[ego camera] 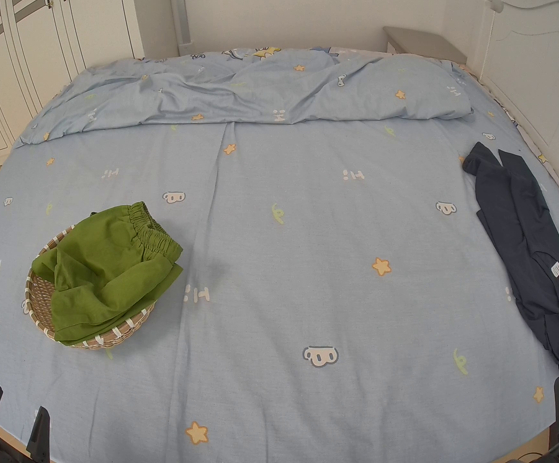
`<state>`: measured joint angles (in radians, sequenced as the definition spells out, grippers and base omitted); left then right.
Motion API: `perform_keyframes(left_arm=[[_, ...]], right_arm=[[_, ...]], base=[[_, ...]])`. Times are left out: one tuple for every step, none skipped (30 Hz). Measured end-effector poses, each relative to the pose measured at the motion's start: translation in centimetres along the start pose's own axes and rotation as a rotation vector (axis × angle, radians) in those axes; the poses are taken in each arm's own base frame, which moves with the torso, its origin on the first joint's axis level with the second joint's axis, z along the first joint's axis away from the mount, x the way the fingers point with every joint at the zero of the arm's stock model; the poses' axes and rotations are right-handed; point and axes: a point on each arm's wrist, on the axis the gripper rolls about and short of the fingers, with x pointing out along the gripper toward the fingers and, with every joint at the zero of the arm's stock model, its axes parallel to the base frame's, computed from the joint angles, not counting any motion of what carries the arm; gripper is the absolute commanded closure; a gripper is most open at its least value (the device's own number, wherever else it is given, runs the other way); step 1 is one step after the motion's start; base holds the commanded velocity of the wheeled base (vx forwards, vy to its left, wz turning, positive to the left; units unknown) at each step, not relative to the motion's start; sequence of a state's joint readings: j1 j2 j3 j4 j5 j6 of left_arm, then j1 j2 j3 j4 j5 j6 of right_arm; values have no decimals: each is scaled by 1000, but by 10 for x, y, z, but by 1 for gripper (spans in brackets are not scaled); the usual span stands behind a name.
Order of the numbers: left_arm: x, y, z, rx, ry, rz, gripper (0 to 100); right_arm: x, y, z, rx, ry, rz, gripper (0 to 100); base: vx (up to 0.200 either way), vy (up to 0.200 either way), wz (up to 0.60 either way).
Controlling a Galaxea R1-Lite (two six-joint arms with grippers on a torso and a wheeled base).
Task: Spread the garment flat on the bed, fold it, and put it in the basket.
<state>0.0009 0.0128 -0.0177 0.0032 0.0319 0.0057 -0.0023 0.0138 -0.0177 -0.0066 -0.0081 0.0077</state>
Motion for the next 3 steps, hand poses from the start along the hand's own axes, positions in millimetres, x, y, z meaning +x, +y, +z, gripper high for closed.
perform_keyframes(left_arm=[[0, 0, 0, 0, 0, 0, 0], [0, 0, 0, 0, 0, 0, 0], [0, 0, 0, 0, 0, 0, 0]], right_arm=[[0, 0, 0, -1, -1, 0, 0], [0, 0, 0, -3, -1, 0, 0], [0, 0, 0, -4, -2, 0, 0]], base=[[0, 0, 0], [0, 0, 0], [0, 0, 0]])
